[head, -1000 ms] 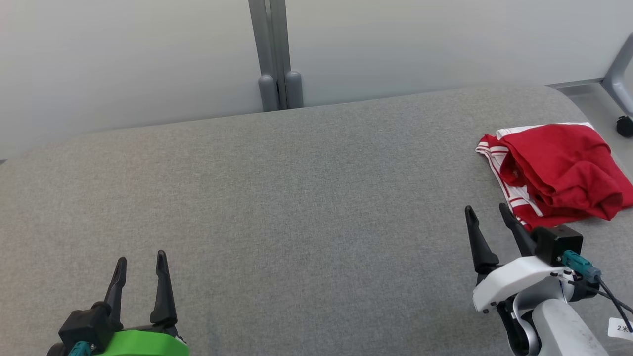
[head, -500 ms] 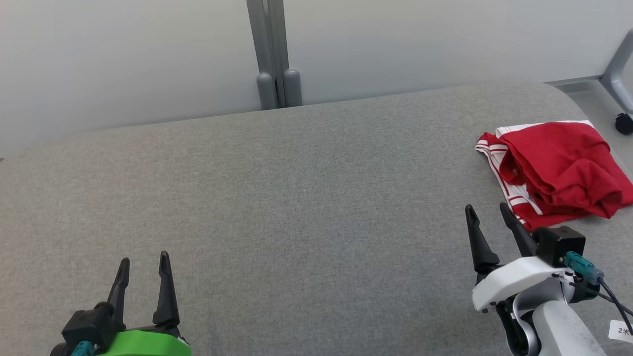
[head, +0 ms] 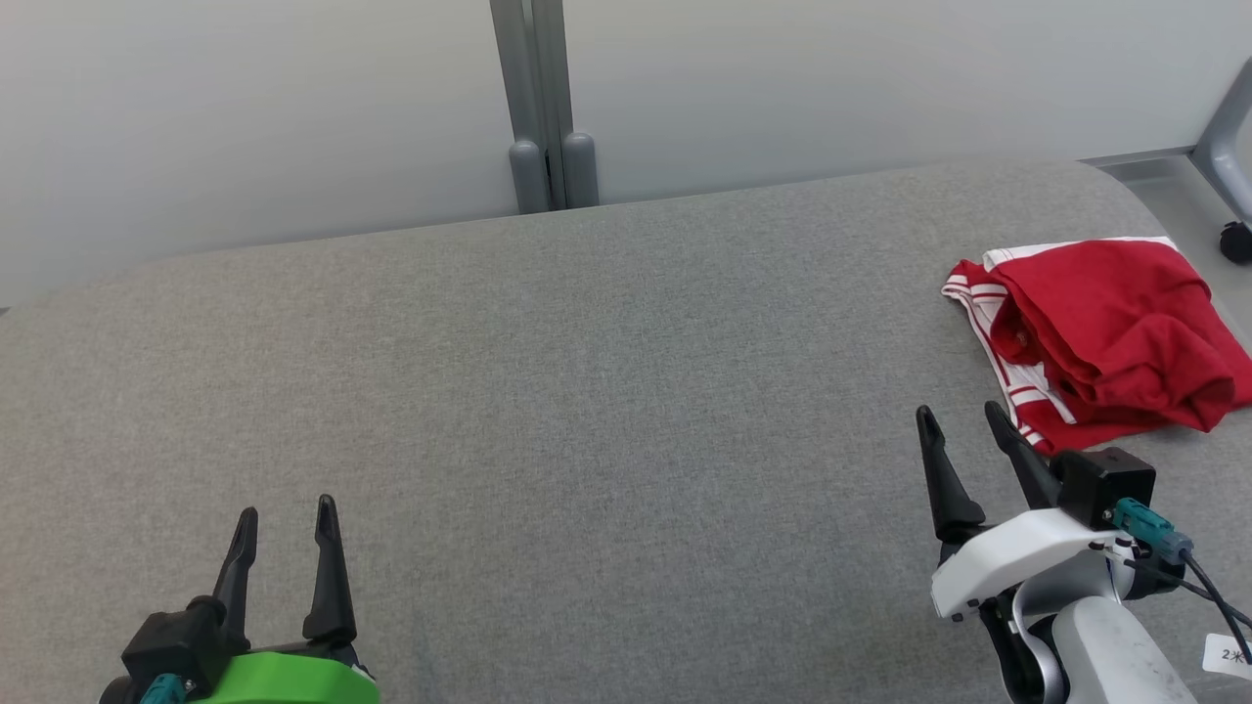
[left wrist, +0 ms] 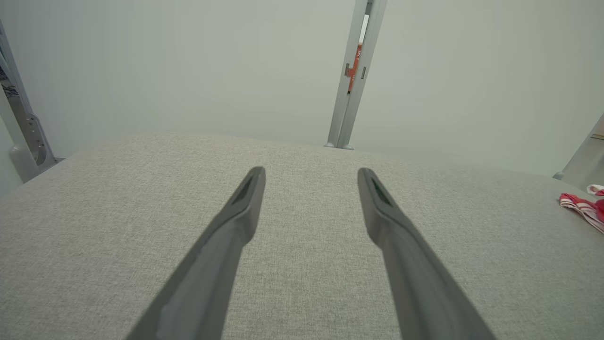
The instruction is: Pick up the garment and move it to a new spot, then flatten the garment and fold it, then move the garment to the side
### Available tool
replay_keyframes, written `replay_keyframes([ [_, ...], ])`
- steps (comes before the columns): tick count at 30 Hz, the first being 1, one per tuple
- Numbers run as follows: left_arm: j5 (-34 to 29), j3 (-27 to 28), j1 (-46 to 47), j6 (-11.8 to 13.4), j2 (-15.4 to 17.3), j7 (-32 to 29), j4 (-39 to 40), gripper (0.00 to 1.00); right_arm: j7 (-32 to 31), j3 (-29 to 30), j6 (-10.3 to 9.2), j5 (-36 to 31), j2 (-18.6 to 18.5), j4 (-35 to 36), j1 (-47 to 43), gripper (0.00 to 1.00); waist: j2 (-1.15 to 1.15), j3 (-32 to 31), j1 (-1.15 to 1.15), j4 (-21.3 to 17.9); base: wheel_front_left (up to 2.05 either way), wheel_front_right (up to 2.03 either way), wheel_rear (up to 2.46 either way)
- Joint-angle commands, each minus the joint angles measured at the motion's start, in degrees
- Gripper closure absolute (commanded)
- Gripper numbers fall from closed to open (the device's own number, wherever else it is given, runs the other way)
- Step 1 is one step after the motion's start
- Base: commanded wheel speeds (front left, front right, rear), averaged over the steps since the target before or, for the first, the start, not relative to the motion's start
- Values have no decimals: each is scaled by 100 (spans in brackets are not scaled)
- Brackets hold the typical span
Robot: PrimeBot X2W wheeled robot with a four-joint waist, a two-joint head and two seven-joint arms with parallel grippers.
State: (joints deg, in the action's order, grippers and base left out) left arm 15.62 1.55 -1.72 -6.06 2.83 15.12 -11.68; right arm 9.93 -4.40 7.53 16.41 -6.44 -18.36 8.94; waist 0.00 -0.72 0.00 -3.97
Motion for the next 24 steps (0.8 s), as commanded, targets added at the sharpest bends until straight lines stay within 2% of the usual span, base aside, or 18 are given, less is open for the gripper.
replay_keyframes([
  [1,54,1,-1,-3,16,-3,3,0,0,2,-10,-46,-3,36,-49,0,0,7,0,3,0,0,0],
  [2,8,0,0,0,0,0,-1,100,0,2,0,0,2,9,-3,100,0,8,0,3,0,0,0],
  [6,23,1,-20,0,-34,-6,-208,100,-6,-5,1,17,49,-170,-139,100,0,11,0,5,0,0,0],
  [24,1790,122,190,-36,-22,-509,-214,100,-392,260,0,1765,118,-22,-159,100,0,22,0,61,0,0,0],
])
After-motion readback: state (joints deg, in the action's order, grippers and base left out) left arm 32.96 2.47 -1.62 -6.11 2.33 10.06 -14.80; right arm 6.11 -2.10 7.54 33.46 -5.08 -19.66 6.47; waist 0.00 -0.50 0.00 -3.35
